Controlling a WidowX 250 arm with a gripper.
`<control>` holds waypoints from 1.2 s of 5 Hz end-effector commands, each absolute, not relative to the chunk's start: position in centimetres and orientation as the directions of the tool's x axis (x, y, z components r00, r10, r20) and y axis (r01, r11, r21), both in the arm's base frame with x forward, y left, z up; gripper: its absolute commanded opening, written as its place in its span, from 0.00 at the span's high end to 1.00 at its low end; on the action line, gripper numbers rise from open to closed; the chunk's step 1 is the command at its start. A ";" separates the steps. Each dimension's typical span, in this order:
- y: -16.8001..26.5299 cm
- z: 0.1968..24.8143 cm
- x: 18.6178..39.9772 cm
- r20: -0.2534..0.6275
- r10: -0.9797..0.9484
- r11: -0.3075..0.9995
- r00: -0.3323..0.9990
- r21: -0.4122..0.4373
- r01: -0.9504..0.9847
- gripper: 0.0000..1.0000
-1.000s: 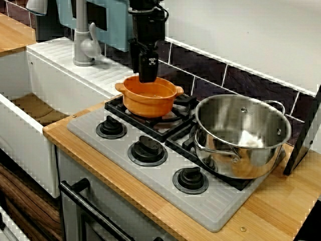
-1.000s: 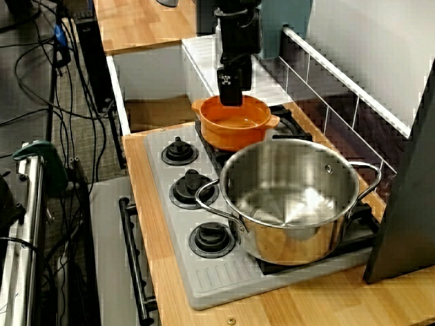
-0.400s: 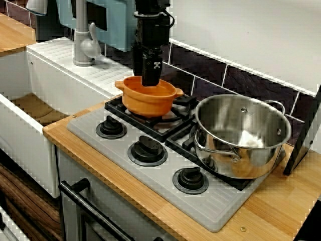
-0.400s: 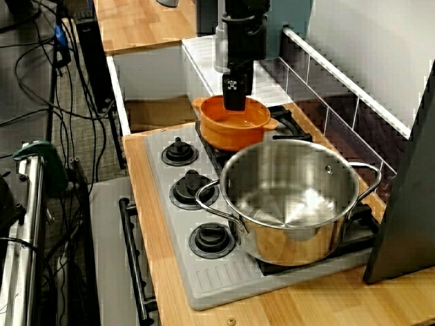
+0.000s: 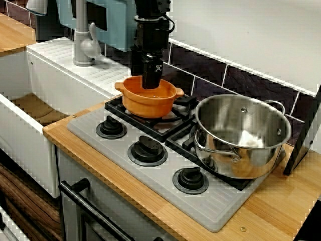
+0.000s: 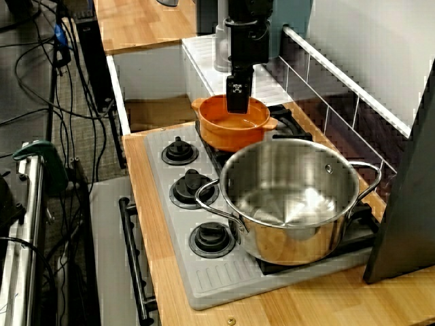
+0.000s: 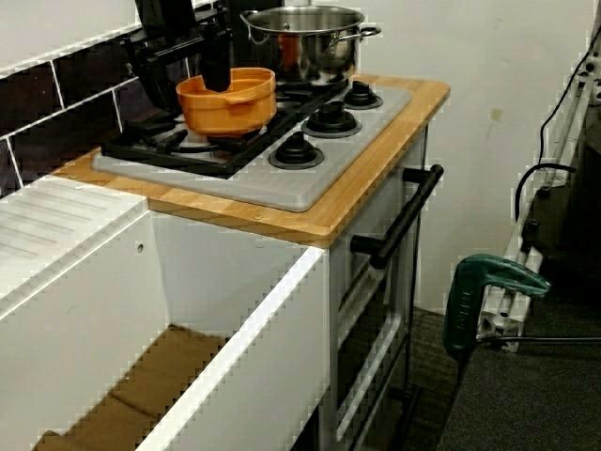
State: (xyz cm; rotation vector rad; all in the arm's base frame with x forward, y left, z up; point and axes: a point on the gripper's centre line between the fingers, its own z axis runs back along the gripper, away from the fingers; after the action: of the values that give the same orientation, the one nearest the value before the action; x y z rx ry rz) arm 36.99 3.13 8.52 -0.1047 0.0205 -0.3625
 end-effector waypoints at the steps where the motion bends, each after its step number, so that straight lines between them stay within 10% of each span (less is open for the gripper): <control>1: 2.2 10.1 37.3 0.041 -0.347 0.932 0.937 -0.091 0.349 0.00; 4: 1.8 9.2 38.0 0.006 -0.330 0.941 0.944 -0.072 0.329 0.00; 5: 1.6 9.2 37.8 0.011 -0.342 0.938 0.940 -0.052 0.342 1.00; 6: 1.5 9.3 37.8 0.011 -0.350 0.935 0.937 -0.053 0.350 1.00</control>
State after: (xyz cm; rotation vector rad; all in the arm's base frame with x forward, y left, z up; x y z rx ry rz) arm 37.69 2.76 7.68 -0.0641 0.0475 -0.3531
